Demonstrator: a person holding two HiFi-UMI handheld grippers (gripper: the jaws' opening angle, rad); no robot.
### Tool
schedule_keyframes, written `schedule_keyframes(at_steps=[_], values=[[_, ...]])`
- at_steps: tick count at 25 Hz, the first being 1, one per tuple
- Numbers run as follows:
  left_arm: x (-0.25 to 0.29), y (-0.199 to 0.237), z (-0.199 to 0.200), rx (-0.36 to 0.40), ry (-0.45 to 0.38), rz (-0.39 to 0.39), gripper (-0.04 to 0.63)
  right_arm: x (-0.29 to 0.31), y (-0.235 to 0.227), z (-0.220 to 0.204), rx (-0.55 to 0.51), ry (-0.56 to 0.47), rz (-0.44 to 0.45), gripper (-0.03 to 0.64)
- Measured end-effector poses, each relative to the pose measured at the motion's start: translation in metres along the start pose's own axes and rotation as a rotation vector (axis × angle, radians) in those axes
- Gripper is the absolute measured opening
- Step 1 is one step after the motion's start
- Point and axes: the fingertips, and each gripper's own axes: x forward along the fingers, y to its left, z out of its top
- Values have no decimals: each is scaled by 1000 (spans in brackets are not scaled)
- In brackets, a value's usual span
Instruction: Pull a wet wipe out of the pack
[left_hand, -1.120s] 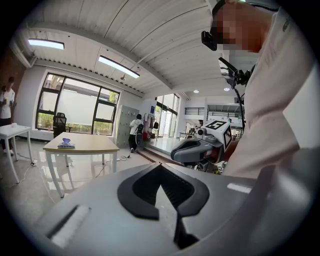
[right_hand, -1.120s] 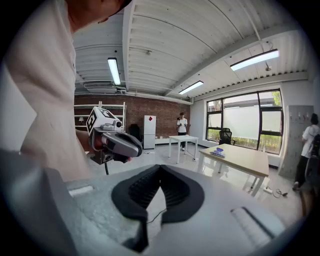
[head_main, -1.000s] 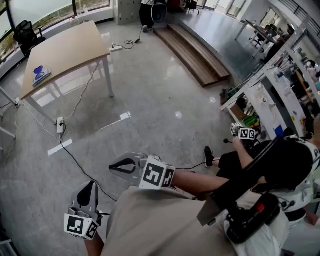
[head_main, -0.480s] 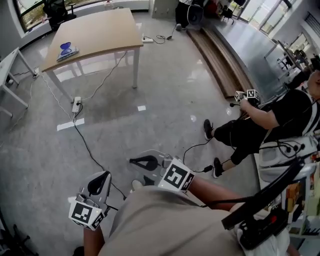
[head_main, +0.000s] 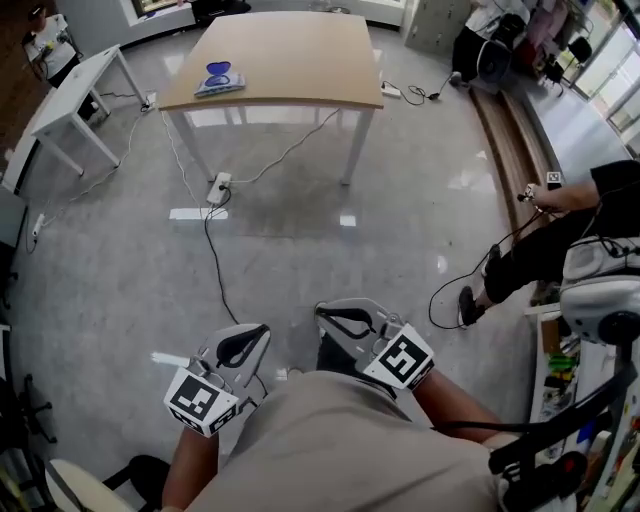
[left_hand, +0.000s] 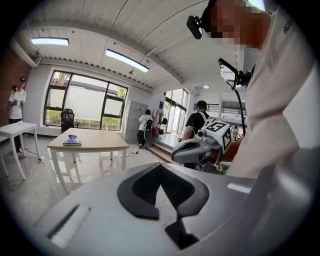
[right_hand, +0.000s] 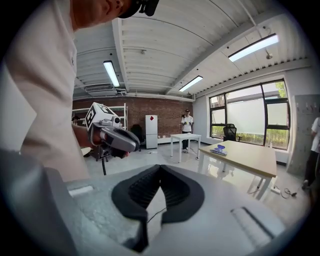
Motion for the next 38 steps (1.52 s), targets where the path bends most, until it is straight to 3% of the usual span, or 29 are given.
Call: schedule_keyframes(at_steps=[5, 10, 16, 26, 30, 38], values=[[77, 44, 22, -12, 32, 44, 6, 14, -90, 2, 28, -50, 39, 3], [147, 76, 79, 47, 22, 69, 6, 16, -174, 16, 2, -58, 79, 2], [204, 111, 103, 58, 27, 98, 6, 32, -244, 5, 3, -40, 117, 3], [222, 199, 105, 7, 32, 148, 6, 98, -305, 19, 24, -33, 138, 3], [229, 250, 114, 10, 6, 130, 6, 140, -331, 28, 9, -10, 124, 3], [217, 371, 140, 50, -10, 64, 6, 247, -375, 87, -26, 7, 84, 3]])
